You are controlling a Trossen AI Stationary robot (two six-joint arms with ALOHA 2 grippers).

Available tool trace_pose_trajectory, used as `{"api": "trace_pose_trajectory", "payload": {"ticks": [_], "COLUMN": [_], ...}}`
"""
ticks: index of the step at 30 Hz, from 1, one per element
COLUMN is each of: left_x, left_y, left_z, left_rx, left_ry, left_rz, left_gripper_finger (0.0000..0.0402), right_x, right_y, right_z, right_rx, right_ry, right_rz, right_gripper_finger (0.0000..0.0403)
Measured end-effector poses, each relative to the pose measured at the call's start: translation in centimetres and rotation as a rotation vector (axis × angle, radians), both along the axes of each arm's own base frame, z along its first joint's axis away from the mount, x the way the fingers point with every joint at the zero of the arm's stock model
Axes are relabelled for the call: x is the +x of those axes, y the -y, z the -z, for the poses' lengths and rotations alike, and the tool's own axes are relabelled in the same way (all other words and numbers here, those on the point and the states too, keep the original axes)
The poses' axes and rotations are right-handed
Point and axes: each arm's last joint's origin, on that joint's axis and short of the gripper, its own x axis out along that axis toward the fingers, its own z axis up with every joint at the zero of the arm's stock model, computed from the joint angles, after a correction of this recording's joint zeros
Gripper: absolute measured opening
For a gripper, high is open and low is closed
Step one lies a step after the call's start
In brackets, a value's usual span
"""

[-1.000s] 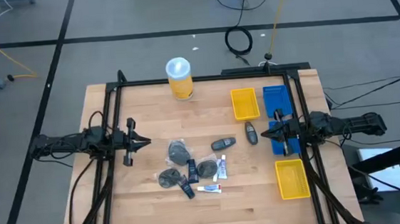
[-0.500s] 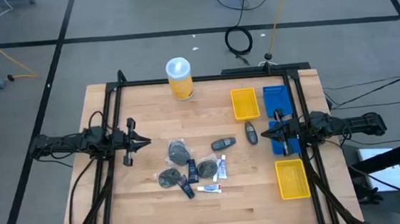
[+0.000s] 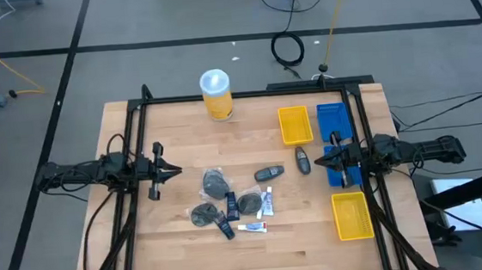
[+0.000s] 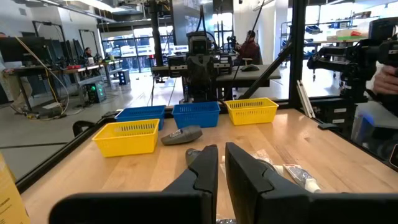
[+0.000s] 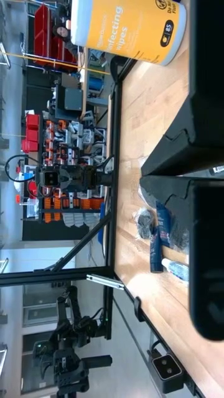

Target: Pick & Place Travel size toiletries

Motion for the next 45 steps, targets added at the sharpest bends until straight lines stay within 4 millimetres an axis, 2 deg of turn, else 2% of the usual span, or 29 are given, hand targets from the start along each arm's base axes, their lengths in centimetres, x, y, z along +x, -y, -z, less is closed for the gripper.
{"api": "trace_pose_trajectory", "payload": {"ticks": [6, 10, 15, 17, 20, 24, 28, 31, 35, 38, 41, 45], "left_x": [0.0, 0.0, 0.0, 0.0, 0.0, 0.0, 0.0, 0.0, 0.0, 0.0, 0.0, 0.0], "left_y": [0.0, 0.0, 0.0, 0.0, 0.0, 0.0, 0.0, 0.0, 0.0, 0.0, 0.0, 0.0], "left_z": [0.0, 0.0, 0.0, 0.0, 0.0, 0.0, 0.0, 0.0, 0.0, 0.0, 0.0, 0.0], "left_rx": [0.0, 0.0, 0.0, 0.0, 0.0, 0.0, 0.0, 0.0, 0.0, 0.0, 0.0, 0.0], "left_ry": [0.0, 0.0, 0.0, 0.0, 0.0, 0.0, 0.0, 0.0, 0.0, -0.001, -0.001, -0.001], "left_rz": [0.0, 0.0, 0.0, 0.0, 0.0, 0.0, -0.002, -0.001, -0.001, 0.0, 0.0, -0.001], "left_gripper_finger": [0.0033, 0.0033, 0.0033, 0.0033, 0.0033, 0.0033, 0.0033, 0.0033, 0.0033, 0.0033, 0.0033, 0.0033], "right_x": [0.1, 0.6, 1.9, 2.6, 4.0, 6.2, 10.3, 12.9, 15.9, 17.1, 18.4, 19.3], "right_y": [-0.1, -0.5, -1.6, -2.1, -2.6, -3.0, -3.2, -2.9, -2.1, -1.5, -0.7, 0.6], "right_z": [-0.4, -0.5, -1.2, -1.2, -0.8, 1.5, 1.2, 2.3, 1.6, 1.7, 0.7, 1.2], "right_rx": [0.137, 0.194, 0.176, 0.14, 0.089, -0.008, -0.043, -0.063, -0.062, -0.074, -0.076, -0.058], "right_ry": [0.023, 0.003, 0.066, 0.078, 0.091, -0.057, -0.143, -0.317, -0.455, -0.602, -0.666, -0.75], "right_rz": [-0.025, -0.118, -0.201, -0.213, -0.123, -0.053, 0.013, 0.098, 0.145, 0.15, 0.109, 0.046], "right_gripper_finger": [0.0004, 0.0004, 0.0004, 0.0004, 0.0004, 0.0004, 0.0013, 0.0037, 0.0091, 0.014, 0.0191, 0.0256]}}
